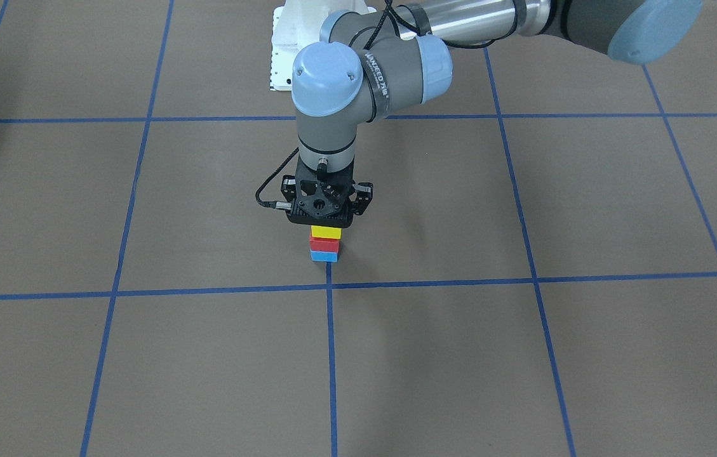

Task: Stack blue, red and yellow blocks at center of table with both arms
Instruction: 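Lower the yellow cube onto the red cube and open the left gripper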

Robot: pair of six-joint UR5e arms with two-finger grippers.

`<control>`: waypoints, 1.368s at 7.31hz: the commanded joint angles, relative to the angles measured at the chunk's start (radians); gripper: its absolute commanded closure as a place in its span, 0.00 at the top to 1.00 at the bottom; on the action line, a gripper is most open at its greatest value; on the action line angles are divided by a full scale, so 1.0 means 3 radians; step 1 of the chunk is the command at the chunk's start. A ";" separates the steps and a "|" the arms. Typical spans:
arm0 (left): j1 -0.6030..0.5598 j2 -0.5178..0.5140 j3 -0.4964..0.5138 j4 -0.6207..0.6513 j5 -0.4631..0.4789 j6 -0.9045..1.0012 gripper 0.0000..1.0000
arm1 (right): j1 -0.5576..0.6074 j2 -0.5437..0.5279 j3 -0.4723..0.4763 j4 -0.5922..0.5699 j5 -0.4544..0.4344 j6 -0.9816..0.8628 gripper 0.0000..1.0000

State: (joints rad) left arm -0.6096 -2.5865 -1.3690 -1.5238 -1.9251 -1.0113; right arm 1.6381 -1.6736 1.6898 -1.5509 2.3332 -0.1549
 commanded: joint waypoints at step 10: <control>0.0007 -0.0050 0.0100 -0.0049 0.0000 0.0124 0.93 | 0.0001 0.0000 -0.0003 0.0000 -0.0005 0.0000 1.00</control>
State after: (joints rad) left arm -0.6087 -2.6038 -1.3379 -1.5287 -1.9251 -0.9875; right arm 1.6377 -1.6736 1.6888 -1.5509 2.3322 -0.1549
